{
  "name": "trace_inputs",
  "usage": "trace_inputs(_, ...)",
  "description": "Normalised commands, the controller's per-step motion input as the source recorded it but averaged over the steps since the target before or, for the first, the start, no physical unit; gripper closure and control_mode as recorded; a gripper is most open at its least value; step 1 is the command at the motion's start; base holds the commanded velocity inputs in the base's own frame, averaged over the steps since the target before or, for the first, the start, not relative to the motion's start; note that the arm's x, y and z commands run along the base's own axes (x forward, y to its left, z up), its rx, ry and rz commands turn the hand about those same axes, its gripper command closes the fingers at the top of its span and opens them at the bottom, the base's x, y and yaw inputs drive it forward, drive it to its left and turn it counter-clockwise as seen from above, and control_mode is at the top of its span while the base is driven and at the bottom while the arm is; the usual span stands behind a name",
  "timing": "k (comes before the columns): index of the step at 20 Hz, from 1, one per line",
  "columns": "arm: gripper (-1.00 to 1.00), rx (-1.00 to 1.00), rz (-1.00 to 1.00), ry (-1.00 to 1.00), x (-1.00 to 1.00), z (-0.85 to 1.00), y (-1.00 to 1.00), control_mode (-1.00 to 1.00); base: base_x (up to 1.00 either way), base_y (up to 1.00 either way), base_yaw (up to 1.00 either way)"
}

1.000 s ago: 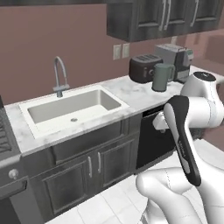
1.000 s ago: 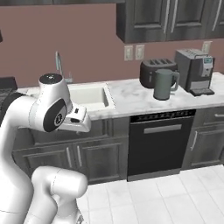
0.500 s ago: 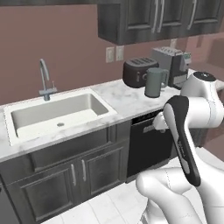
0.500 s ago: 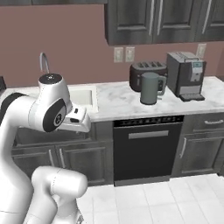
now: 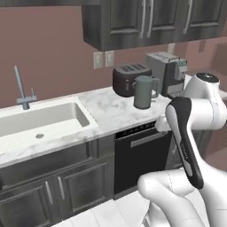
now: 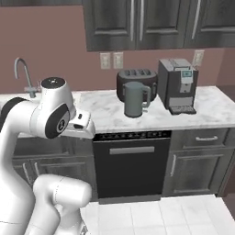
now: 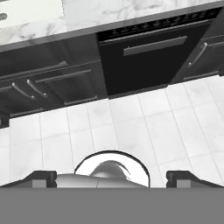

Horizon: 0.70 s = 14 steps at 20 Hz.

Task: Navigate to the dishwasher.

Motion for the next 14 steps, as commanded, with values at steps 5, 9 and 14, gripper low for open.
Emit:
trace_inputs(5,-1.00,0.00,0.00,0.00,0.00,0.00,0.00,1.00,0.63,-0.45,0.12)
trace_inputs(9,-1.00,0.00,0.00,0.00,0.00,0.00,0.00,1.00,0.62,-0.32,0.10)
trace_inputs(14,-1.00,0.00,0.00,0.00,0.00,0.00,0.00,1.00,0.56,-0.22,0.07)
